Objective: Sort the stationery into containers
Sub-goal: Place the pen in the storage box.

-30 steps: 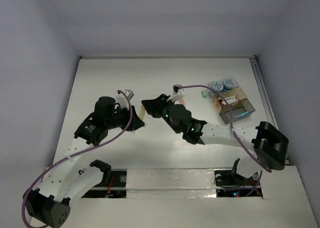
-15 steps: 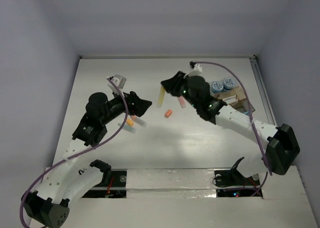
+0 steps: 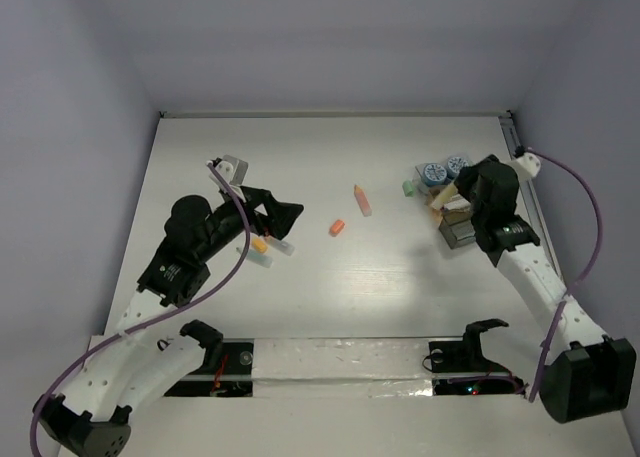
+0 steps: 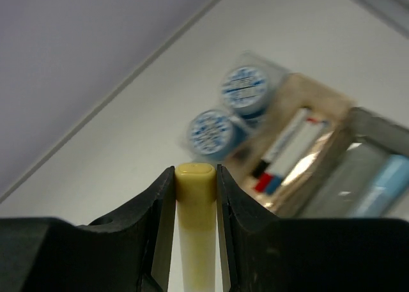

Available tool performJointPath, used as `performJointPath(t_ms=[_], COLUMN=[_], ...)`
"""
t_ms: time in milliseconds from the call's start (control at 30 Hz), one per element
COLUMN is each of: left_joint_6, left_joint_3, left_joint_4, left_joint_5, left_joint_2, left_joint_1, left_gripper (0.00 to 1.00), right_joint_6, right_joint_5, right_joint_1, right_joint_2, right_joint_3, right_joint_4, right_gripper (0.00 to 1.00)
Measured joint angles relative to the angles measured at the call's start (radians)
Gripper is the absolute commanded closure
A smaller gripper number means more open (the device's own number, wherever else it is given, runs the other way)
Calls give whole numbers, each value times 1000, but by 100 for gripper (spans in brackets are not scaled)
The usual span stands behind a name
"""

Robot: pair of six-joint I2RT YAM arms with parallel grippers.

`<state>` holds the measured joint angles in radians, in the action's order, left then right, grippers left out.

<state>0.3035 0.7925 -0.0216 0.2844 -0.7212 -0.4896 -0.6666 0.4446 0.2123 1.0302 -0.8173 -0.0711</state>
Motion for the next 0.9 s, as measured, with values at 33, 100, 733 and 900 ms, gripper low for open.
performJointPath(t_ms=[33,100,733,900], left_joint_6=[-6,-15,-39,-41], left_joint_3=[0,2,8,8], left_joint_4=[-7,-23,-51,-51], left_joint_5=[-14,-37,-94,-95], left_joint_2=[4,13,36,34], left_joint_1=[-14,-39,-92,-92], left_gripper=[1,1,1,1], right_joint_6=[2,6,-37,-45], right_joint_5=[19,58,116,108], right_joint_1=[-36,-98,-272,-272], right_joint_2=[-24,-56,117,141], right_joint_3=[21,56,132,147], right_joint_4=[-20,-42,-33,-28], right_gripper=[100,100,85,64])
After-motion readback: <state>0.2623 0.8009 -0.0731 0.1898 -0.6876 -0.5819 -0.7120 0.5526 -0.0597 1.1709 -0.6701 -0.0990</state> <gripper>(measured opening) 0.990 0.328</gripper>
